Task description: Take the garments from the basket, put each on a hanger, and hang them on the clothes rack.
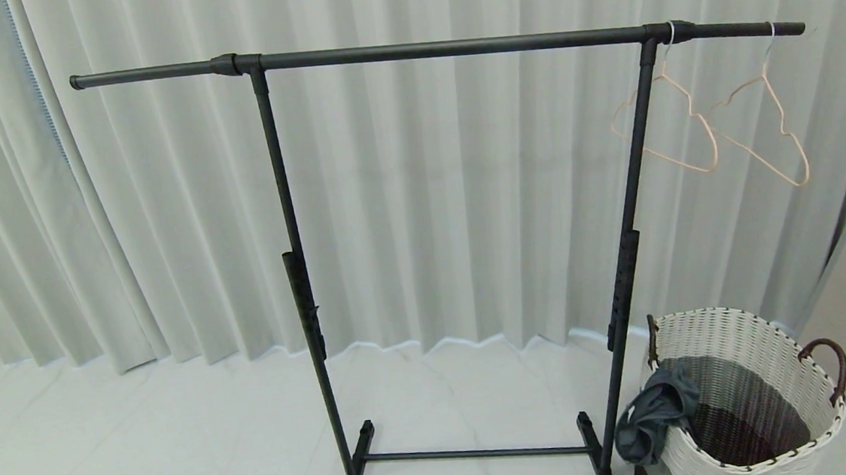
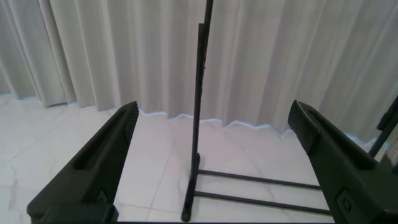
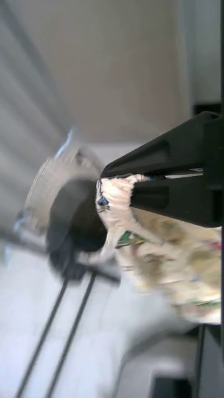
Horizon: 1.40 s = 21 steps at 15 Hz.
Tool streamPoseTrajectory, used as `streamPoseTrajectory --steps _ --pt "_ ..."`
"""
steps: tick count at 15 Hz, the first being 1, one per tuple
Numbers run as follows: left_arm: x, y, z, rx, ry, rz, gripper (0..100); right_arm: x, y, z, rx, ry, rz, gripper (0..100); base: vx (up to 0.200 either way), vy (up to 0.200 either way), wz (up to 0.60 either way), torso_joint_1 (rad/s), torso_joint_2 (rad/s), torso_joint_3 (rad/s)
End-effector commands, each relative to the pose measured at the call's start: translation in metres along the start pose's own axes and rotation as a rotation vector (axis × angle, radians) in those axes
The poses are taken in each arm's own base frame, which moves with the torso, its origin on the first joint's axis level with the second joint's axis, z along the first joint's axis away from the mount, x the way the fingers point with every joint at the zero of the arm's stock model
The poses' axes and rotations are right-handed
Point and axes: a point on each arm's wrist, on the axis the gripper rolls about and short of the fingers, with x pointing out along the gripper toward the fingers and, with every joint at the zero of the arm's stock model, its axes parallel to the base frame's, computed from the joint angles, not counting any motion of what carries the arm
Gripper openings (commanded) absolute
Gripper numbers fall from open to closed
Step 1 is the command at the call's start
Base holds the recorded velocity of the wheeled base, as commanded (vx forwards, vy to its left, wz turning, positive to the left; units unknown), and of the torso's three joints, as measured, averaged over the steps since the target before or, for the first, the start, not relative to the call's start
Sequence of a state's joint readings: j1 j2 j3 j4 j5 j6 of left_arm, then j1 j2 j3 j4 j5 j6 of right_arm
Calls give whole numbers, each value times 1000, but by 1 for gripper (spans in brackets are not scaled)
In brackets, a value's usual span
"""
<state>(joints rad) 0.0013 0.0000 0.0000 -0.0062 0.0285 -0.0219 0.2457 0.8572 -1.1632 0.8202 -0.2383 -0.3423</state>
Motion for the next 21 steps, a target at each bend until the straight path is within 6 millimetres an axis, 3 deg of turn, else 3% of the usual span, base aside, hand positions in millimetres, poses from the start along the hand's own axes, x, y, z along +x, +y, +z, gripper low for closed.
streamPoseTrajectory --steps 1,6,10,11,12,14,16,17,18,19,21 --pt "0 0 0 -16 0 2 100 15 11 7 -6 -25 168 0 0 0 0 0 0 0" --pt "0 0 0 -12 0 2 100 58 60 24 -22 -116 422 0 0 0 0 0 0 0" --pt "0 -1 1 5 -9 -27 100 89 106 67 40 -244 516 0 0 0 0 0 0 0" --pt "-2 -2 12 2 -35 -72 100 93 114 72 35 -256 529 0 0 0 0 0 0 0" --pt "-2 -3 49 -31 -51 -161 100 97 127 78 30 -267 555 0 0 0 0 0 0 0" --pt "26 -7 122 -52 0 -199 100 107 146 89 31 -301 581 0 0 0 0 0 0 0" --pt "71 -14 170 -10 64 -251 100 119 161 101 44 -332 585 0 0 0 0 0 0 0" --pt "96 -19 181 11 111 -282 100 124 168 104 47 -341 581 0 0 0 0 0 0 0" --pt "106 -23 185 14 131 -302 100 126 171 105 49 -344 579 0 0 0 0 0 0 0" --pt "134 -38 190 20 191 -377 100 131 177 107 54 -353 573 0 0 0 0 0 0 0" --pt "153 -65 179 57 275 -432 100 134 181 110 71 -370 574 0 0 0 0 0 0 0"
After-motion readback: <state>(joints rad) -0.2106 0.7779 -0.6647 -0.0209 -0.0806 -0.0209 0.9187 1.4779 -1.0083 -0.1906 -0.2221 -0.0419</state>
